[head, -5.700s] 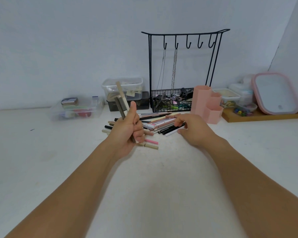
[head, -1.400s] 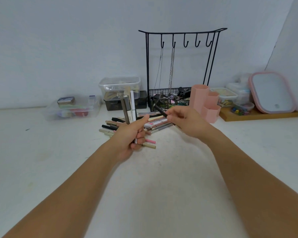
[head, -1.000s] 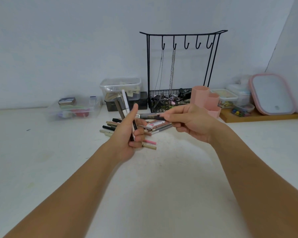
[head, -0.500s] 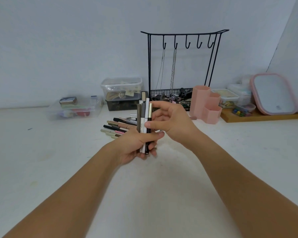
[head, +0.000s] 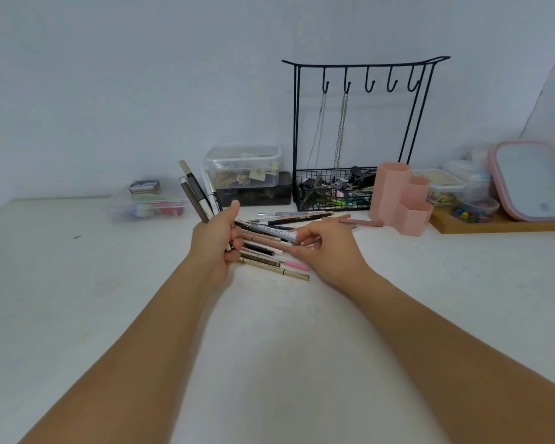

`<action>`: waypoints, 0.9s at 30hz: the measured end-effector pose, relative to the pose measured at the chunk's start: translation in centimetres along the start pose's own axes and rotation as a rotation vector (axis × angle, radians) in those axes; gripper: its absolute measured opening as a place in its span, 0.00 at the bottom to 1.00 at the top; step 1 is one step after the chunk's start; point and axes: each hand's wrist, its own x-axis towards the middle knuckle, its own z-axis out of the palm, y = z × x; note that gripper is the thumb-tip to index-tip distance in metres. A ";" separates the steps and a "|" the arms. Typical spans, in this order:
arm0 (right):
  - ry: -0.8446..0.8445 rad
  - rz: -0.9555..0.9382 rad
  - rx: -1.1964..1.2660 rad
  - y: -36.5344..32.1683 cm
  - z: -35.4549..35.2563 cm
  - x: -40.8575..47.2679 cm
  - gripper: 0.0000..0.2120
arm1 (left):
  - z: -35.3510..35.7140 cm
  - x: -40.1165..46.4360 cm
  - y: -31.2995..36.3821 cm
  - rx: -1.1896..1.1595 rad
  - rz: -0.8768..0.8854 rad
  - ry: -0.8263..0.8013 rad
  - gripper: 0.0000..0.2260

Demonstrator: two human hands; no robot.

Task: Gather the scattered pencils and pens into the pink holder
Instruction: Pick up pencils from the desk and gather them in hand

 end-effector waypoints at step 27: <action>-0.158 0.301 0.958 -4.9 -0.4 -2.2 0.06 | 3.4 -2.9 -1.6 -0.061 -0.048 -0.353 0.20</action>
